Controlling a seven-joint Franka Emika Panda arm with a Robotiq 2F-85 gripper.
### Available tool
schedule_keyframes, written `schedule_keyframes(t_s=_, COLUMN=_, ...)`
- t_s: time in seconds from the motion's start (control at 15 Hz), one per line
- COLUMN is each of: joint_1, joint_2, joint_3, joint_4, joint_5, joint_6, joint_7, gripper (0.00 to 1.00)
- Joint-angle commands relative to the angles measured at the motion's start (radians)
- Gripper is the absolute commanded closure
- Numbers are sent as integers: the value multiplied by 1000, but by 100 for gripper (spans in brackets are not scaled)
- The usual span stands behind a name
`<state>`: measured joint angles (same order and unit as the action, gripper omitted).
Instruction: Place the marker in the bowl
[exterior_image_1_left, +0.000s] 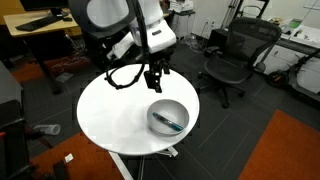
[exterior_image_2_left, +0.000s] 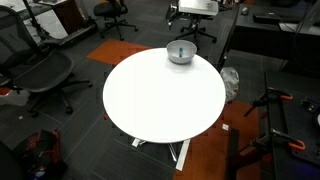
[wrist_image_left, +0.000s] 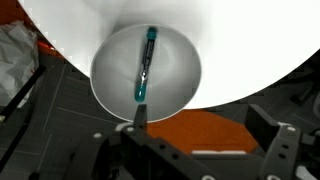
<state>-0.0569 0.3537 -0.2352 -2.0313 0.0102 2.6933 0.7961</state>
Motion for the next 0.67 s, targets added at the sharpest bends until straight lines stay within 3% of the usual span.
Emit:
schedule_keyframes(t_s=0.0, joint_1=30, joint_2=-216, joint_3=-2, joint_4=-173, joint_5=-58, joint_6=-11, joint_7=-86, gripper=0)
schedule_keyframes(t_s=0.27, joint_1=22, joint_2=-395, joint_3=37, joint_4=-289, joint_5=-114, joint_6=-39, joint_7=-163, gripper=0)
schedule_keyframes(t_s=0.6, joint_1=-10, joint_2=-572, joint_3=103, joint_4=-406, joint_5=-90, joint_6=-61, joint_7=-283, gripper=0)
